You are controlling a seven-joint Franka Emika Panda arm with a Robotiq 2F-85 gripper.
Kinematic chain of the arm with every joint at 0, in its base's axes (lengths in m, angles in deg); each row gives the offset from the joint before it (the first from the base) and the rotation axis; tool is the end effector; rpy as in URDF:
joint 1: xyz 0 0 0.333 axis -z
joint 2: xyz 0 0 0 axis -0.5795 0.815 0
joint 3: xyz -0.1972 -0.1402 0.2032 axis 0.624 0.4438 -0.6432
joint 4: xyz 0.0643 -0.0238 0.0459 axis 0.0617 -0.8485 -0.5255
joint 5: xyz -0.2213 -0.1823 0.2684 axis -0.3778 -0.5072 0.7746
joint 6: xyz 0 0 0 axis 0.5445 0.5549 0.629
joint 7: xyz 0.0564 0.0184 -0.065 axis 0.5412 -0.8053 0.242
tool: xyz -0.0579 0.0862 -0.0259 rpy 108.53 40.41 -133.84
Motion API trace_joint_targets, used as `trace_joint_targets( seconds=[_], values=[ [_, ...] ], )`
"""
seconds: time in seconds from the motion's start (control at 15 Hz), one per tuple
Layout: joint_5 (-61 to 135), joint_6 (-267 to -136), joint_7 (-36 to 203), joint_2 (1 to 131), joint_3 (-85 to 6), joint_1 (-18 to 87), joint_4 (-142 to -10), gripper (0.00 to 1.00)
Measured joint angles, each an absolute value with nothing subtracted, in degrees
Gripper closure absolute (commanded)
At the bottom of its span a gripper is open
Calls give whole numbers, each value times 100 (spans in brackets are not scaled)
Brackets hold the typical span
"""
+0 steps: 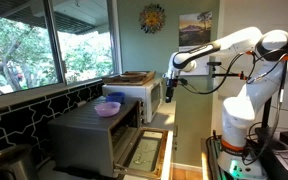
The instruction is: Pour the water from the blue cup to the pink bowl then put the bowl into the oven
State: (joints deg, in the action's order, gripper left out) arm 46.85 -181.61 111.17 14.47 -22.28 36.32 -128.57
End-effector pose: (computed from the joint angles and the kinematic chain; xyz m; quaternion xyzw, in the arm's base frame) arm 0.3492 -0.1396 0.4755 -0.9866 -0.0109 -0.0805 0.1414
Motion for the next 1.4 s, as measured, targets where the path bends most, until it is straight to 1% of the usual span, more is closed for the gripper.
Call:
trace_joint_targets(
  seconds=[0.53, 0.8, 1.0, 1.2, 1.4],
  values=[
    [4764, -18161, 11117, 1468, -2258, 3649, -12865, 0],
    [5652, -18201, 11005, 1557, -2427, 3604, -13071, 0],
    [6573, -18600, 10626, 1600, -2724, 3556, -13355, 0],
    [7557, -19400, 10290, 1624, -3049, 3406, -13618, 0],
    [7923, -19759, 10152, 1648, -3204, 3303, -13708, 0]
  ],
)
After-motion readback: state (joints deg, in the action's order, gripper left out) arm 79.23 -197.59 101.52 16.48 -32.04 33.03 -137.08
